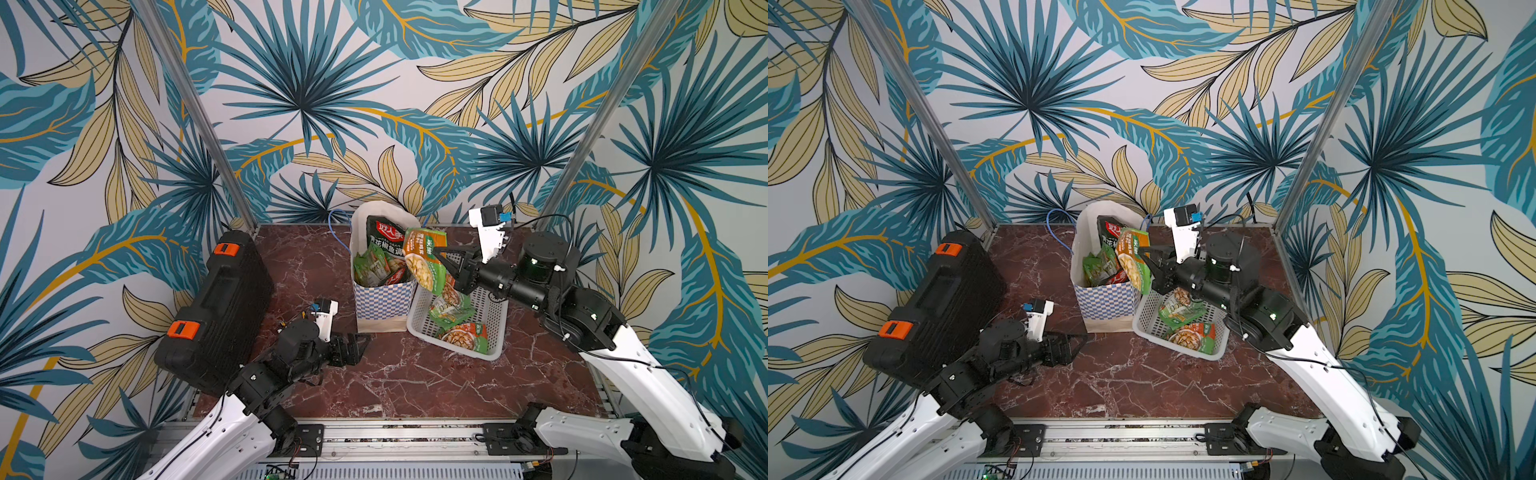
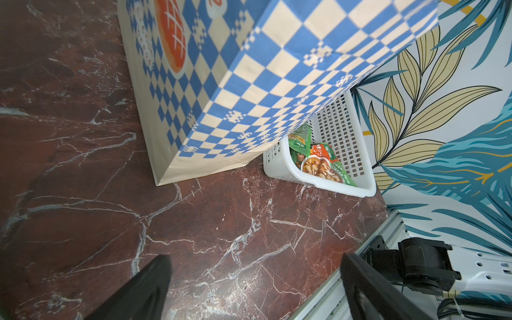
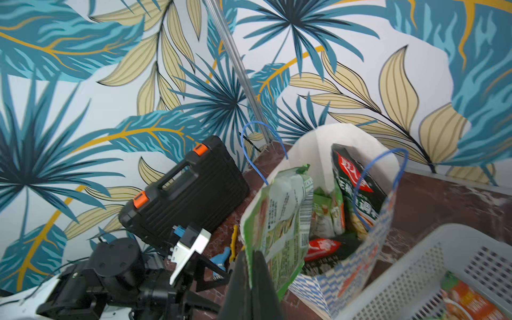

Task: Place the condiment packets inside the bag
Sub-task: Pick up the condiment packet from the storage box, then place the condiment packet in the paper bag.

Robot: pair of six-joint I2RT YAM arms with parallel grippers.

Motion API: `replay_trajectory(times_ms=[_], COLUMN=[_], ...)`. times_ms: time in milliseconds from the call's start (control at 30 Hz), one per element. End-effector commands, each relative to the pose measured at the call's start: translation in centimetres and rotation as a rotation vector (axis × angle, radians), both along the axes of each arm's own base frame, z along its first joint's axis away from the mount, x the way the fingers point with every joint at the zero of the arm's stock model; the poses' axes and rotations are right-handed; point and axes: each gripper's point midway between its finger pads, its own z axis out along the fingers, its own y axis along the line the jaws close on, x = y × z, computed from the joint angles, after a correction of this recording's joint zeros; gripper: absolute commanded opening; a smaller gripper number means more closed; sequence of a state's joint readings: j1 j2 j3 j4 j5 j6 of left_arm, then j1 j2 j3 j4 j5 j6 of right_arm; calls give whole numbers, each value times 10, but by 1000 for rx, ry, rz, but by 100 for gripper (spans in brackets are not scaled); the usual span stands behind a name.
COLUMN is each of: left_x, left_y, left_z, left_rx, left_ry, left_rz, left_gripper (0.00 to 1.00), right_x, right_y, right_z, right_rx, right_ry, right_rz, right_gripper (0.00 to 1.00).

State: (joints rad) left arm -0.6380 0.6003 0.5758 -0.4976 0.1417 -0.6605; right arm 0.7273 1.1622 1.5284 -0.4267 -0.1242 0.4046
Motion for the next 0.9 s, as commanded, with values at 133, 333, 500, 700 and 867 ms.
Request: replay_trajectory(times_ms=[133, 333, 500, 700, 867], left_x=[-2, -4, -6, -8, -8], left_y=[4, 5, 4, 1, -2], left_z=[20, 21, 25, 29, 33], left_rx=[-18, -22, -27, -4, 35], left_ry=[-65, -71, -80, -97, -111], left_rz=[1, 6, 4, 2, 3], left_gripper=[100, 100, 100, 100, 100], right_x=[36, 80, 106, 93, 69], right_y=[29, 59, 77, 62, 27], right_z=[21, -5, -33, -35, -45], right_rx=[97, 58, -8, -40, -99], right_ry=[16, 61, 129, 114, 90], right_rz=[-24, -69, -61, -59, -118], right_gripper=[0, 0, 48, 65, 78])
